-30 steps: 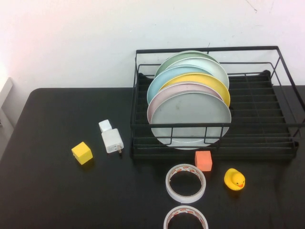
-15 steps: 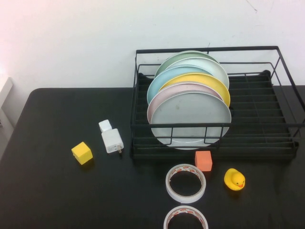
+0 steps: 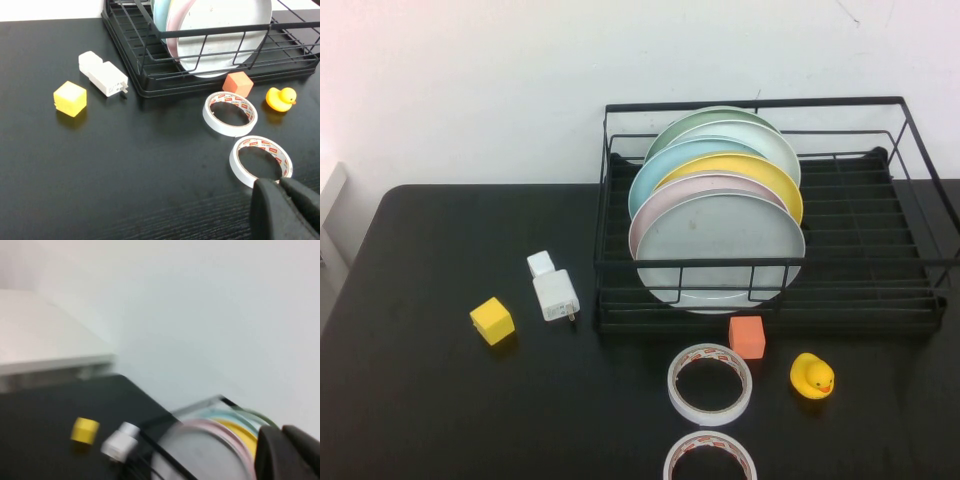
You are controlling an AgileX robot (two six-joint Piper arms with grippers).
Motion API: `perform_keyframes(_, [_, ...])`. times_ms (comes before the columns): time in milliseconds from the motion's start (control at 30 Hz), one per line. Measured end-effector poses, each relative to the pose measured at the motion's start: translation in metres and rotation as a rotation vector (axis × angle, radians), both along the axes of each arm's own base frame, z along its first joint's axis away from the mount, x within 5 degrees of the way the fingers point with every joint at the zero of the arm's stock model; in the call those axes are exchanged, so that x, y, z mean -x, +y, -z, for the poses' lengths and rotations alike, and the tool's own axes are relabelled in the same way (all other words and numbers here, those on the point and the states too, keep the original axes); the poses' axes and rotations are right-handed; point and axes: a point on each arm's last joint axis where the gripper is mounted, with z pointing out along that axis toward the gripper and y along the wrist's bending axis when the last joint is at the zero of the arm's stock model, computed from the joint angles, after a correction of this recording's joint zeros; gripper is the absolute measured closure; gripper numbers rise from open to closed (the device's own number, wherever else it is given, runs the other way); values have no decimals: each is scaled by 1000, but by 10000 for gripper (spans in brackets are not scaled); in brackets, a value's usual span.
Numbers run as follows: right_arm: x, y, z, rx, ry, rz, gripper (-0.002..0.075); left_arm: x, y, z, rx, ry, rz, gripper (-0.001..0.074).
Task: Place plate on rack
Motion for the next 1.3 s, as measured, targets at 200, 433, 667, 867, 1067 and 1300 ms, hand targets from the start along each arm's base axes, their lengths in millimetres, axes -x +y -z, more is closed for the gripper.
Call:
perform_keyframes(200, [2, -11, 25, -12, -1, 103, 728, 0, 0, 0, 0, 0, 0, 736])
perform_keyframes(433, [7, -14, 38, -12, 0, 123, 728, 0, 0, 0, 0, 0, 0, 736])
perform_keyframes(667, [19, -31, 60, -53, 2, 252, 728, 0, 0, 0, -2, 1, 0, 736])
perform_keyframes(867, [32, -53, 94, -138, 178, 501, 728, 0, 0, 0, -2, 1, 0, 736])
perform_keyframes(1067, [38, -69, 124, -152, 232, 757, 728, 0, 0, 0, -1, 2, -1, 736])
perform_keyframes(1300, [35, -75, 164, -124, 331, 872, 728, 0, 0, 0, -1, 2, -1, 736])
